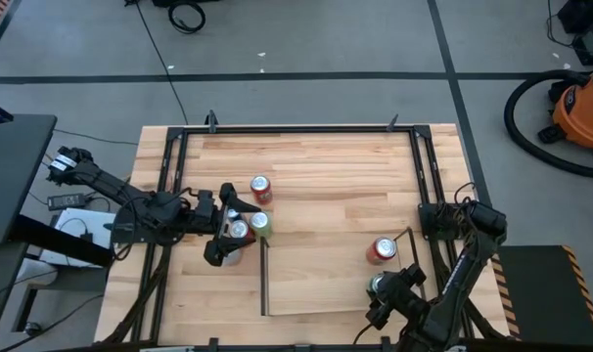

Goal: Place canned beverage on shelf
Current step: Put the green soda can on the shelf

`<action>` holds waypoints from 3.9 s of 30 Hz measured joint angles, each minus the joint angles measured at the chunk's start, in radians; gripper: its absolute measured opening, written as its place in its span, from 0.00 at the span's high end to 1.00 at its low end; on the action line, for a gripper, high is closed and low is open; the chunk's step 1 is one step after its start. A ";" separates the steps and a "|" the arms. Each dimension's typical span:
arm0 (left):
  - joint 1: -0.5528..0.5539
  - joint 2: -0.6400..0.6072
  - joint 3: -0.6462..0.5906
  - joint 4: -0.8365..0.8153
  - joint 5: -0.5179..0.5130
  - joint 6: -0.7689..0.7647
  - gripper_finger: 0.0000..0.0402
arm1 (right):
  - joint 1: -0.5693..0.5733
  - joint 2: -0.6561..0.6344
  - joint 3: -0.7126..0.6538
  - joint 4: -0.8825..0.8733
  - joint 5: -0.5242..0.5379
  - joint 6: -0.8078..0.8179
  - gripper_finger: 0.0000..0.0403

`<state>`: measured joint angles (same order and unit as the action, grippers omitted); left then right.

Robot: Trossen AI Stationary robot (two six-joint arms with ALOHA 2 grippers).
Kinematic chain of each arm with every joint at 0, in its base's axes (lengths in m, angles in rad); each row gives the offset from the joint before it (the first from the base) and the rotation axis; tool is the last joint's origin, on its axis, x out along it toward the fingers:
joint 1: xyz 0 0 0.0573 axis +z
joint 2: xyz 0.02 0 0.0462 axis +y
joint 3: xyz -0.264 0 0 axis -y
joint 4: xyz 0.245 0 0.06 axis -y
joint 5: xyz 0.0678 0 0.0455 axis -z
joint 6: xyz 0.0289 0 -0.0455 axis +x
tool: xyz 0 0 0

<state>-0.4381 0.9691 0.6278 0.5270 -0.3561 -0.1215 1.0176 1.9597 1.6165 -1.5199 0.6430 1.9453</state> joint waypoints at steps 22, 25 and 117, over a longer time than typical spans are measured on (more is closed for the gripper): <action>0.000 0.000 0.000 0.000 0.000 0.000 0.08 | -0.030 0.001 -0.002 0.004 -0.056 -0.017 0.07; 0.000 0.000 0.000 0.000 0.000 0.000 0.08 | -0.036 0.001 0.002 -0.015 -0.074 -0.018 0.06; -0.137 -0.001 0.000 -0.097 -0.065 -0.051 0.08 | -0.339 0.002 0.143 0.005 -0.427 -1.447 0.27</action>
<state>-0.5755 0.9684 0.6281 0.4297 -0.4213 -0.1724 0.6782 1.9617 1.7596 -1.5151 0.2162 0.4980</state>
